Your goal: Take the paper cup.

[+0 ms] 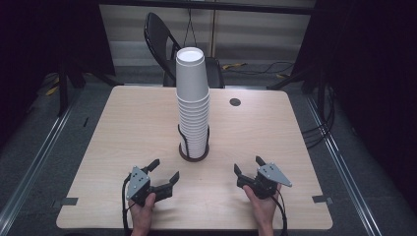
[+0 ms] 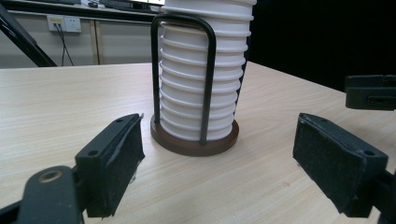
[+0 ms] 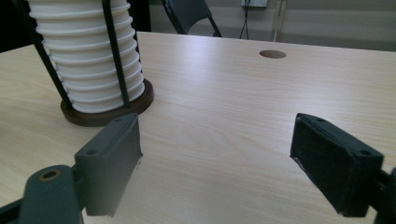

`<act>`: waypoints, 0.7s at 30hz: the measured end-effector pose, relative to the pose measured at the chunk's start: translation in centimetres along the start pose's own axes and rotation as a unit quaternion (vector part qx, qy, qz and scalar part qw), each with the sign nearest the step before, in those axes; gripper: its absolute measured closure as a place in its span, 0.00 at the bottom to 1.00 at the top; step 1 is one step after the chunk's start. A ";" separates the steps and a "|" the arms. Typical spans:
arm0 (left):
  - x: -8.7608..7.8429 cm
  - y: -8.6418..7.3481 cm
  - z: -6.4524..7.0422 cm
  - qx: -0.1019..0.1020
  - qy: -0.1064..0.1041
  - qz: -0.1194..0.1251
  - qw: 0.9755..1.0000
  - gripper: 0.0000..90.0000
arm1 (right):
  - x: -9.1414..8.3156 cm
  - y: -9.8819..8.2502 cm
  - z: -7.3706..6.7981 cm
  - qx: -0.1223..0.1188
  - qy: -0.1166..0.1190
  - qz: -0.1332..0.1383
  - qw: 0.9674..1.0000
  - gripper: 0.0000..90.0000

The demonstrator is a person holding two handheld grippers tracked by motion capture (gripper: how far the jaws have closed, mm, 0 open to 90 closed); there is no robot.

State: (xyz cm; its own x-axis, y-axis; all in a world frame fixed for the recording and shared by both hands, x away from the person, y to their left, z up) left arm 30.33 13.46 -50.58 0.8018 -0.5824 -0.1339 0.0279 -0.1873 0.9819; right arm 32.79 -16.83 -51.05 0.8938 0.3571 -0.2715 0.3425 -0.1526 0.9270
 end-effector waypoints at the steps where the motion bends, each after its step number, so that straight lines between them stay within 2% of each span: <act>1: 0.0 0.0 0.0 0.000 0.000 0.001 1.000 0.18 | 0.0 0.0 -0.1 -0.002 0.000 -0.002 1.000 0.18; 6: 0.0 0.0 0.1 0.002 -0.004 0.002 1.000 0.18 | 0.0 0.1 -0.6 0.002 0.016 -0.008 1.000 0.20; 8: 0.0 0.0 0.1 0.001 -0.005 0.003 1.000 0.18 | 0.0 0.3 -1.0 0.016 0.031 -0.006 0.999 0.20; 16: 0.0 0.0 0.0 0.000 -0.003 0.005 1.000 0.17 | 0.5 0.2 -2.4 0.000 0.047 -0.013 0.999 0.20; 18: 0.1 0.0 -0.1 -0.004 -0.001 -0.002 1.000 0.18 | 0.6 0.0 -2.7 0.000 0.049 -0.013 0.999 0.20; 21: 0.5 -0.2 -0.5 -0.021 -0.001 -0.023 1.000 0.18 | 0.4 -0.4 -3.0 -0.004 0.054 -0.011 0.998 0.20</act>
State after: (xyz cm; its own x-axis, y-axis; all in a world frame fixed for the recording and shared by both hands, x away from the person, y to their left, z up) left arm 31.02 13.64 -50.75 0.7984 -0.5747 -0.1794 0.0899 -0.1809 0.9794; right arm 32.15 -13.90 -50.75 0.8493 0.4579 -0.2627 0.3594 -0.1370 0.9231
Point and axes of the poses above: each handheld gripper's, and its own axes: x roughly forward along the jaws, y roughly out of its top, z roughly to its right, the point moved 6 cm from there along x, roughly forward along the jaws, and after that the axes turned 14 degrees about x, right-handed, at the moved point
